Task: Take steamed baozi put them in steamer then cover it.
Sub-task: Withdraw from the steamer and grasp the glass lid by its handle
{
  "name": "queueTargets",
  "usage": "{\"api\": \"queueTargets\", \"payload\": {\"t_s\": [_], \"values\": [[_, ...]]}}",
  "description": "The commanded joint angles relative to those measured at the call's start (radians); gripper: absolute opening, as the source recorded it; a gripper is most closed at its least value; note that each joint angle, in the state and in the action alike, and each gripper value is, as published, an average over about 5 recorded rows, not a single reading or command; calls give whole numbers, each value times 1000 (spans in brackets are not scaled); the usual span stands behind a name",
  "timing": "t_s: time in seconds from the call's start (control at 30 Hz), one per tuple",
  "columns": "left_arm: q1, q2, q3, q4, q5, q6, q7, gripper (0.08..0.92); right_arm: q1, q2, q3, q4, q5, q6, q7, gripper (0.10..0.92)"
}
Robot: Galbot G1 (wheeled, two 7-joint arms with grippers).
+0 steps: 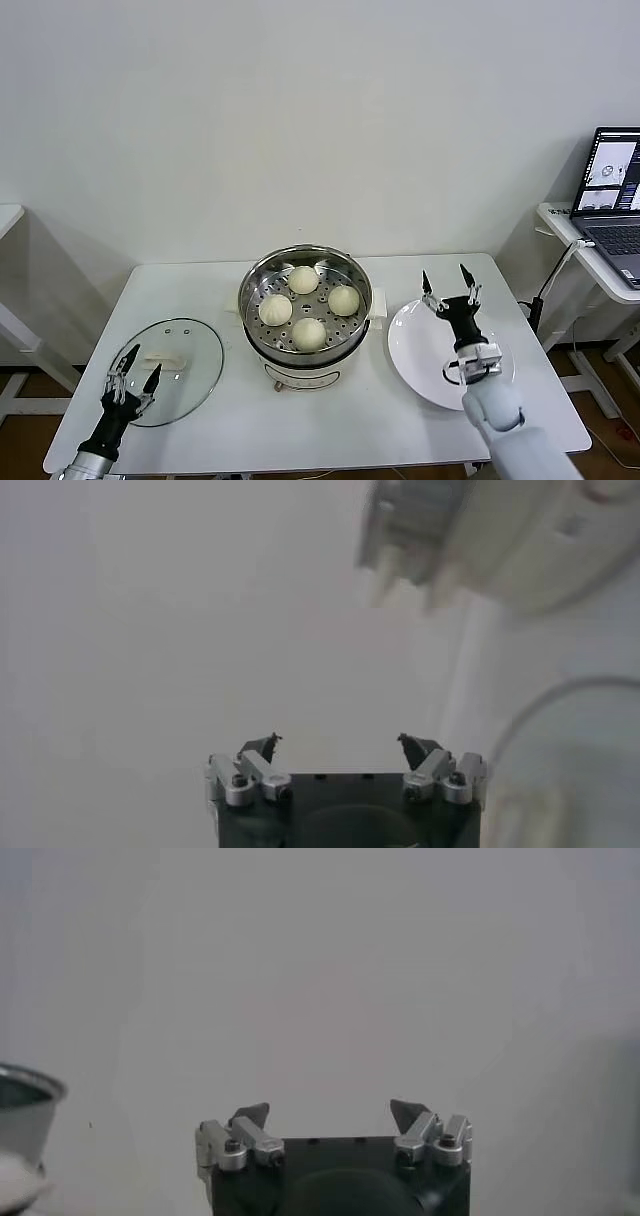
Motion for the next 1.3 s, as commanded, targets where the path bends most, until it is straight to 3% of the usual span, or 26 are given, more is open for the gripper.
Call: {"api": "queueTargets", "payload": {"t_s": [0.03,0.77,1.3], "values": [[-42,-18,-44,168,222,-85,-67,823,-114,119,102,-2,-74,28,11,823],[-185,-39,-18,203,229,-46,-37,823,-122,127,101,-12,-87,28,-3,823],[-218,-37,31,211,174,20,6,823,-128,132,107,-10,-101,29,-2,823]]}}
